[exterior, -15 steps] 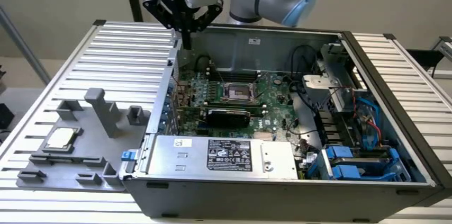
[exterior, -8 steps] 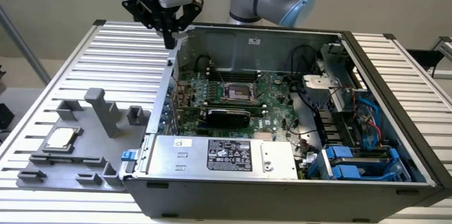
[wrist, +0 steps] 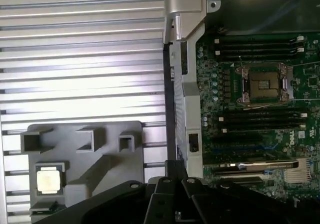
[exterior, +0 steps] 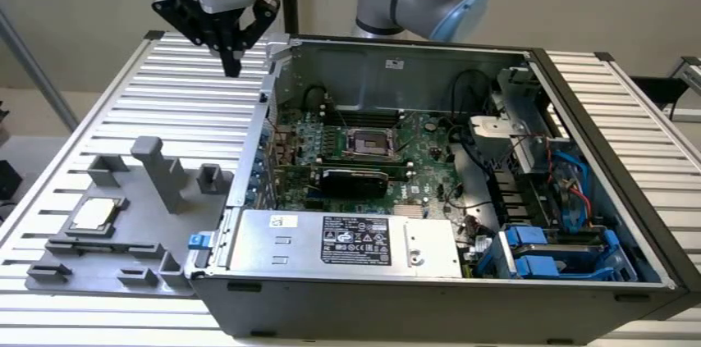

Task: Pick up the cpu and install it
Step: 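Reach for the cpu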

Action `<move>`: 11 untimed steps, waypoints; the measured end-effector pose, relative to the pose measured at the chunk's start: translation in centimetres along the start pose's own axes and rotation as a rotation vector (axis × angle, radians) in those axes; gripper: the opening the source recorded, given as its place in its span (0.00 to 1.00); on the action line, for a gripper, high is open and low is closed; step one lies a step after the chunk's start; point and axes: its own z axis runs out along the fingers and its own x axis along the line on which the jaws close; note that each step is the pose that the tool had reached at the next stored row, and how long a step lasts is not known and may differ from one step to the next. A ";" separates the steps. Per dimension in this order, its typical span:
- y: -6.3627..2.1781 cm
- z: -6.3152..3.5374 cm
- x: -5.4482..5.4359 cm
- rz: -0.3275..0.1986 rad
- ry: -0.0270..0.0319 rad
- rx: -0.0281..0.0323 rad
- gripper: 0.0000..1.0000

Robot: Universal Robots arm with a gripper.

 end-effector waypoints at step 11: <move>-0.66 0.54 5.0 0.000 0.0000 0.0005 0.11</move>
